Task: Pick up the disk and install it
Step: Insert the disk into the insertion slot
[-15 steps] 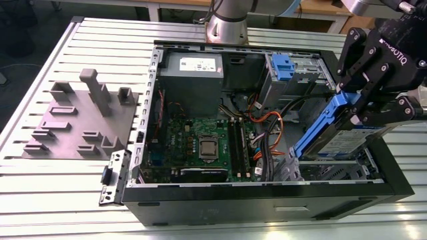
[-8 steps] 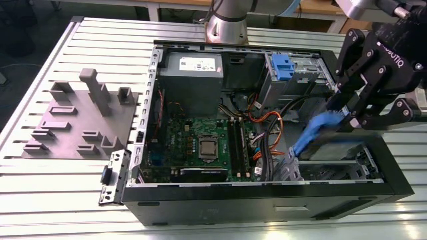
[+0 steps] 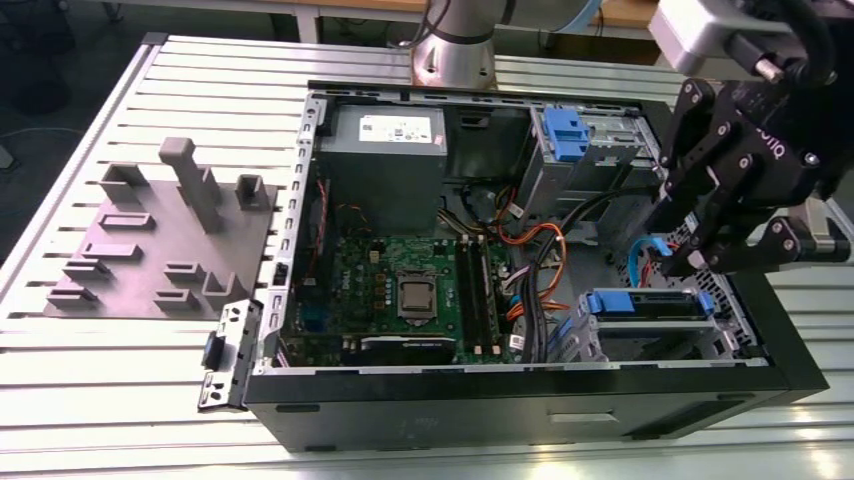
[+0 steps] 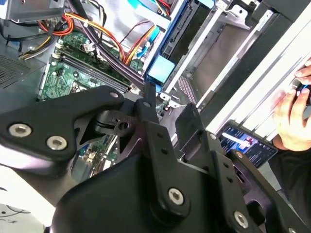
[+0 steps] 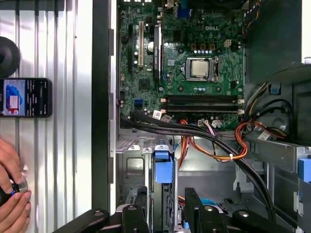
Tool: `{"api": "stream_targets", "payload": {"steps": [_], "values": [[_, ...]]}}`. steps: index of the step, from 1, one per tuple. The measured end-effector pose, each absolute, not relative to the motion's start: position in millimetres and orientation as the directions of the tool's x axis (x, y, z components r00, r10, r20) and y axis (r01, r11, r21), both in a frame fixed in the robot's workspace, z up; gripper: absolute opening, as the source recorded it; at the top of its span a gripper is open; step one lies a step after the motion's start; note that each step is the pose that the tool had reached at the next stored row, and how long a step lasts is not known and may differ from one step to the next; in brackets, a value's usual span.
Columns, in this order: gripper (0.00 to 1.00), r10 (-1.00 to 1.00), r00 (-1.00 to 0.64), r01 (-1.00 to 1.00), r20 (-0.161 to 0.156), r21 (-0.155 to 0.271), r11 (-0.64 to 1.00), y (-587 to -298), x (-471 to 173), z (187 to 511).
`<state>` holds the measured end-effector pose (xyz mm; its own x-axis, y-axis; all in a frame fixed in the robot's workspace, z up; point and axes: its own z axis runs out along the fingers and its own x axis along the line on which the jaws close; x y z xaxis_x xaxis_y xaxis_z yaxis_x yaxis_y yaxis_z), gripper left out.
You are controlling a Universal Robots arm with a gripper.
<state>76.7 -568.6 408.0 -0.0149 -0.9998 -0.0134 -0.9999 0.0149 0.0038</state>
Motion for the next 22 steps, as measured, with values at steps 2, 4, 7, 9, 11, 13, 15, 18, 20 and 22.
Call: {"api": "stream_targets", "payload": {"steps": [2,4,7,9,11,13,15,18,20,22], "values": [[0.44,-1.0,-0.015,-1.0,-0.013,0.004,0.015,-568.6,76.6,404.4],[0.44,-1.0,-0.015,-1.0,-0.013,0.004,0.015,-568.5,76.6,400.8],[0.42,-1.0,-0.015,-1.0,-0.013,0.004,0.015,-568.6,76.6,395.3],[0.36,-1.0,-0.015,-1.0,-0.013,0.004,0.015,-568.6,76.6,391.7],[0.24,-1.0,-0.015,-1.0,-0.013,0.004,0.015,-568.6,76.6,388.0],[0.18,-1.0,-0.015,-1.0,-0.013,0.004,0.015,-568.6,76.6,384.5],[0.13,-1.0,-0.015,-1.0,-0.013,0.004,0.015,-568.6,76.6,380.7],[0.11,-1.0,-0.015,-1.0,-0.013,0.004,0.015,-568.6,76.6,375.3],[0.11,-1.0,-0.015,-1.0,-0.013,0.004,0.015,-568.6,76.6,371.7],[0.11,-1.0,-0.015,-1.0,-0.013,0.004,0.015,-568.6,76.7,368.1]]}}
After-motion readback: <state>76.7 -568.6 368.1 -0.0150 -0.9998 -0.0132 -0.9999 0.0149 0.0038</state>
